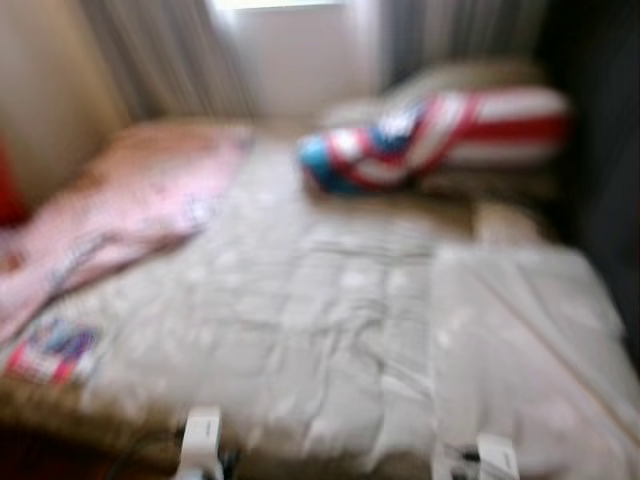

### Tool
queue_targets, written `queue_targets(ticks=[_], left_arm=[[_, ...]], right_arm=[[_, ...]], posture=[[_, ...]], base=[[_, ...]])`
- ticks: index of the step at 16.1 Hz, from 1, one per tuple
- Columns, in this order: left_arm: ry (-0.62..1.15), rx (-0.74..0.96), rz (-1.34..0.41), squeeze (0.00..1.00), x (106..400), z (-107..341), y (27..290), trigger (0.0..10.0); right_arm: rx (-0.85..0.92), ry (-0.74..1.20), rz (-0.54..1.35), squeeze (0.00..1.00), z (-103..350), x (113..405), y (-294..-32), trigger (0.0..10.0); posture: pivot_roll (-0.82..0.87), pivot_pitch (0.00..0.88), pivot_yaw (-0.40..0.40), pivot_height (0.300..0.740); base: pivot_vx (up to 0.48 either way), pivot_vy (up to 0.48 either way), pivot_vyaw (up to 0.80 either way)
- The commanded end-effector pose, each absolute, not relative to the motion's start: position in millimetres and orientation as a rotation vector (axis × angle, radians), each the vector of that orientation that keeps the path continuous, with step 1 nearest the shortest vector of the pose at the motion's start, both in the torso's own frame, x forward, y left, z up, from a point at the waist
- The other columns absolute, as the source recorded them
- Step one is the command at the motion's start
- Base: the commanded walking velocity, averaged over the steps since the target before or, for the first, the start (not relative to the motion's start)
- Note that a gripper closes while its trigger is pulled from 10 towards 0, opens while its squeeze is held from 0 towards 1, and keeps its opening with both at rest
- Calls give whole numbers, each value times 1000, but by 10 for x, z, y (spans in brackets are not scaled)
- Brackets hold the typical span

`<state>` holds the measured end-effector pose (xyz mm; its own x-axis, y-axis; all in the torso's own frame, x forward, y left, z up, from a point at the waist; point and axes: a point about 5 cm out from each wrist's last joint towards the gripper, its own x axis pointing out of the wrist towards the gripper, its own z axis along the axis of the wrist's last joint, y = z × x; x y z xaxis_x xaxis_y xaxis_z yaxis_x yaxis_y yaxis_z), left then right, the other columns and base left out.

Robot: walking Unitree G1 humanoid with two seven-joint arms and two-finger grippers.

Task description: Clean up the room

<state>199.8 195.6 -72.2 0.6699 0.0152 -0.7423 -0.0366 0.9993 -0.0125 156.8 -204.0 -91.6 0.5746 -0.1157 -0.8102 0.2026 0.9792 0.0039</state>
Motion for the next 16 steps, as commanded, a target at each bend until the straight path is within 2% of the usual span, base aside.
queue_targets(ticks=[1, 11, 16], left_arm=[[845, -15, 43, 0, 1966, -732, 2005, 10000], [848, -30, 56, 0, 1955, -736, 2023, 10000], [848, -28, 58, 0, 1961, -729, 2048, 10000]], right_arm=[[120, 960, -180, 0, -943, 1533, -1975, 10000], [115, 986, -162, 0, -964, 1505, -1933, 10000], [111, 991, -151, 0, -975, 1485, -1905, 10000]], posture=[[-86, 26, 48, 740], [-82, 35, 54, 740], [-80, 32, 58, 740]], base=[[0, 0, 0], [0, 0, 0], [0, 318, 0]])
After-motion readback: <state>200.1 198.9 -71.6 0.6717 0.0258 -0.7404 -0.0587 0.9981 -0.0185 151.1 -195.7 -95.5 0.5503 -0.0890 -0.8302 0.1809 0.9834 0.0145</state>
